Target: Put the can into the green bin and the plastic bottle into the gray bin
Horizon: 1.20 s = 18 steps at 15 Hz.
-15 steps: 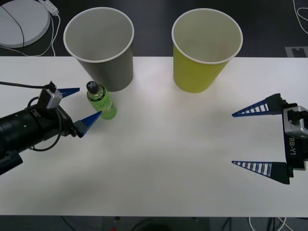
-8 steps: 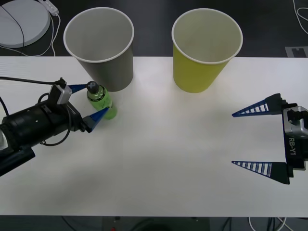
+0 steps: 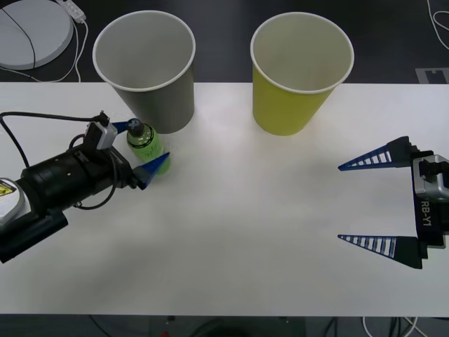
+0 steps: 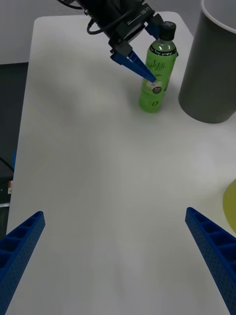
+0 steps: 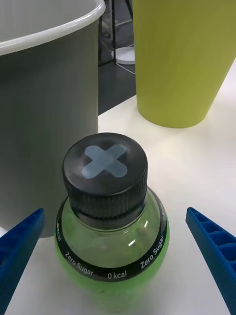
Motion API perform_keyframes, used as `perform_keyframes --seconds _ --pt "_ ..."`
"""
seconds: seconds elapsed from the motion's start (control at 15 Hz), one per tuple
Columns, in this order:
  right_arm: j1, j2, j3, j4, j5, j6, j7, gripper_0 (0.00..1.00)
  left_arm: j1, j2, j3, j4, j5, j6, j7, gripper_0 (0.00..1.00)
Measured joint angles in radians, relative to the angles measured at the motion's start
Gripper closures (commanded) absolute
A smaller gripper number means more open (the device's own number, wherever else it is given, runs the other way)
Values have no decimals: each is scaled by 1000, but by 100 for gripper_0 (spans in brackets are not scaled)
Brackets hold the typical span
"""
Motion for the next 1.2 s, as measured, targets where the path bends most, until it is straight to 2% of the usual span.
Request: perform_keyframes --seconds 0.67,0.73,0.8,0.87,0.93,1.2 --pt "0 0 0 0 0 0 0 0 -13 -36 1 30 -56 -1 21 0" --pt "0 0 0 0 0 0 0 0 -13 -36 1 31 -57 -1 25 16" --pt "0 0 0 0 0 0 0 0 -15 -36 1 33 -57 -1 27 62" --pt "0 0 0 0 0 0 0 0 -16 -36 1 33 -58 -1 29 89" --pt "0 0 0 0 0 0 0 0 -18 -36 0 33 -58 -1 30 100" --pt "0 0 0 0 0 0 0 0 -22 -36 1 34 -59 -1 36 100"
